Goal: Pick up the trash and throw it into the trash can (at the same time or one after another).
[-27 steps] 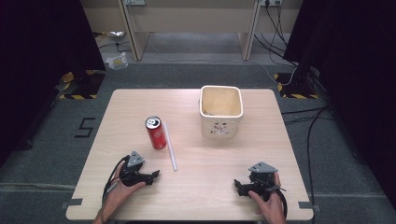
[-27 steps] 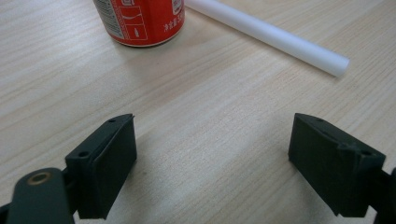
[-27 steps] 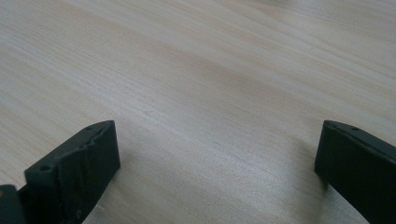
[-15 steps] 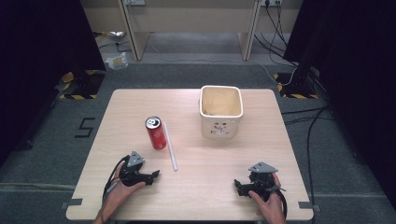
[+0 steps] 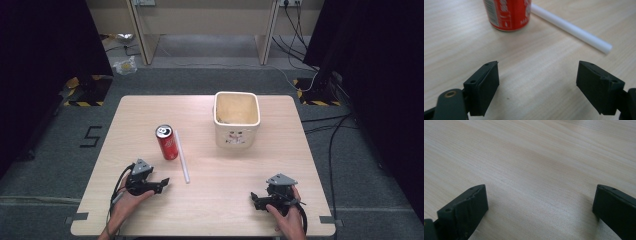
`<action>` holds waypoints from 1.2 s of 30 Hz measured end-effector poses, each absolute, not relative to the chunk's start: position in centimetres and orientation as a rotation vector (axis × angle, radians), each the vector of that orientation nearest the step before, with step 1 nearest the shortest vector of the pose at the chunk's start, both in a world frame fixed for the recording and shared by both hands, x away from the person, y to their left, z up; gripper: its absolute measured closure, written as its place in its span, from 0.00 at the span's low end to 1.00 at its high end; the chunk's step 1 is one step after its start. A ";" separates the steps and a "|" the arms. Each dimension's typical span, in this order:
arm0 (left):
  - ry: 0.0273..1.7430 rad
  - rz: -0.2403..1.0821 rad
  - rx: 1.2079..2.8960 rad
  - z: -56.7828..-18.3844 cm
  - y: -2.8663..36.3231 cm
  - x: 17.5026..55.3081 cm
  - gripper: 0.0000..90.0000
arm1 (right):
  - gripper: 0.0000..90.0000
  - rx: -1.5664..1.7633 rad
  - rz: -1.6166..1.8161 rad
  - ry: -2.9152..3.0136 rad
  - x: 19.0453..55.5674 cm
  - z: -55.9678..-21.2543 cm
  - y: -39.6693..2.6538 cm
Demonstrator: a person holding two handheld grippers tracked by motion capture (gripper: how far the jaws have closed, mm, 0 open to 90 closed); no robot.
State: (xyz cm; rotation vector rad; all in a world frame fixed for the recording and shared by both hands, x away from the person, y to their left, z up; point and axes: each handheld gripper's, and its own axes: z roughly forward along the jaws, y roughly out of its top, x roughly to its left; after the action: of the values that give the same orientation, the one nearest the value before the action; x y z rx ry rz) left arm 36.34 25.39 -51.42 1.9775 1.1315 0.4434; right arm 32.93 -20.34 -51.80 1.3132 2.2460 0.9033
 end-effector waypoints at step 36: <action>1.130 0.485 1.878 -48.0 24.5 41.6 0.20 | 0.00 1.313 0.904 2.246 32.9 -51.8 -20.3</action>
State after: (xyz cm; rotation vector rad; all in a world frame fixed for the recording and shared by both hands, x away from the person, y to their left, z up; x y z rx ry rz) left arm 41.59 24.46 -47.97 1.8782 1.1302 0.4853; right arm 32.93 -20.34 -51.81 1.3132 2.2457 0.9040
